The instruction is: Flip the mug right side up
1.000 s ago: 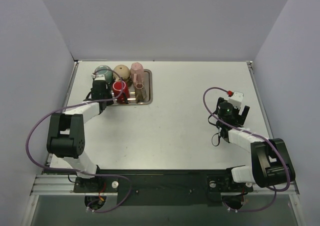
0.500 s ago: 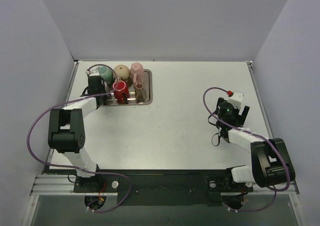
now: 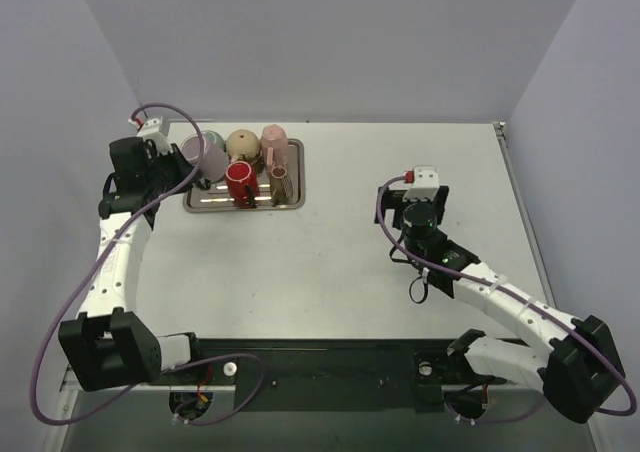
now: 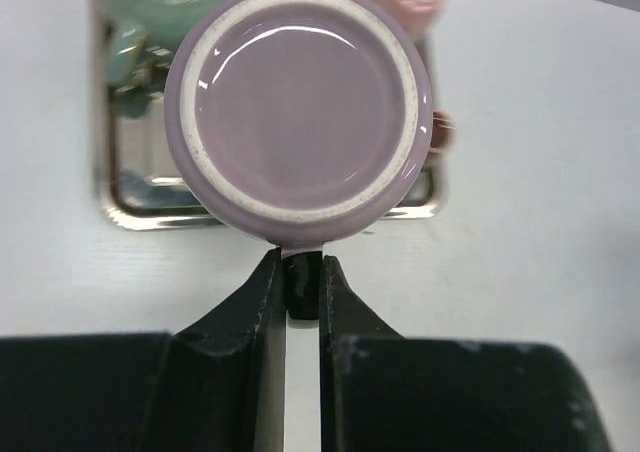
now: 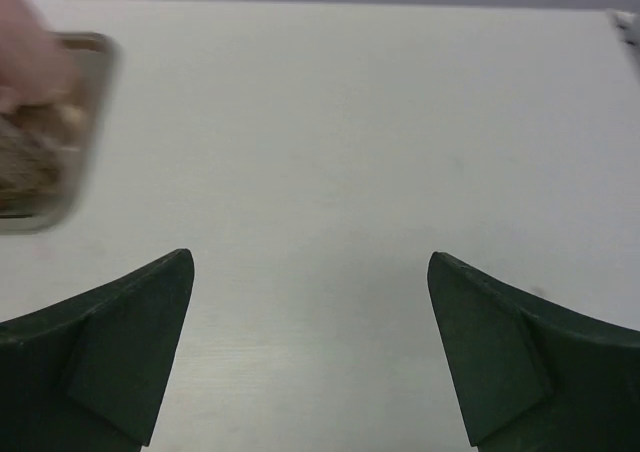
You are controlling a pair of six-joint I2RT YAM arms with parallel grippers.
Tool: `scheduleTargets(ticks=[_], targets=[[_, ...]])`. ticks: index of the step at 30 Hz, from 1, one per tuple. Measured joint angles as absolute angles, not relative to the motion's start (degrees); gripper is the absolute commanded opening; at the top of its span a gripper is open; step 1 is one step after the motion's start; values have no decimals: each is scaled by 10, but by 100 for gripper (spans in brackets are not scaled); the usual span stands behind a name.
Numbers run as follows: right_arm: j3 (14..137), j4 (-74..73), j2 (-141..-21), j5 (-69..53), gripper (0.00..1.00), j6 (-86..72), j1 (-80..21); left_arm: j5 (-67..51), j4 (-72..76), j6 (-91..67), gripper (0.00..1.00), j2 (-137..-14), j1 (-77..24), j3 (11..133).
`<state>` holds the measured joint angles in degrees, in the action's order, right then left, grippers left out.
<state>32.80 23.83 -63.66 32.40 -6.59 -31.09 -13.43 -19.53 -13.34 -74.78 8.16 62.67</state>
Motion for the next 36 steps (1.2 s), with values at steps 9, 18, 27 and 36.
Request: scheduleTargets(ticks=[9,18,27,36], targets=[[452,381,-667,63,89,-254,-471,-430,-266,-177,0,-642,4,699],[524,523,-795,-39,54,-409,-510,-508,-263,-253,0,-617,-75,694],[526,562,-809,-98,0,-447,-509,-488,-258,-278,84,-648,-96,674],[604,62,-726,58,0,-290,-444,-265,-320,-109,87,-664,-118,669]])
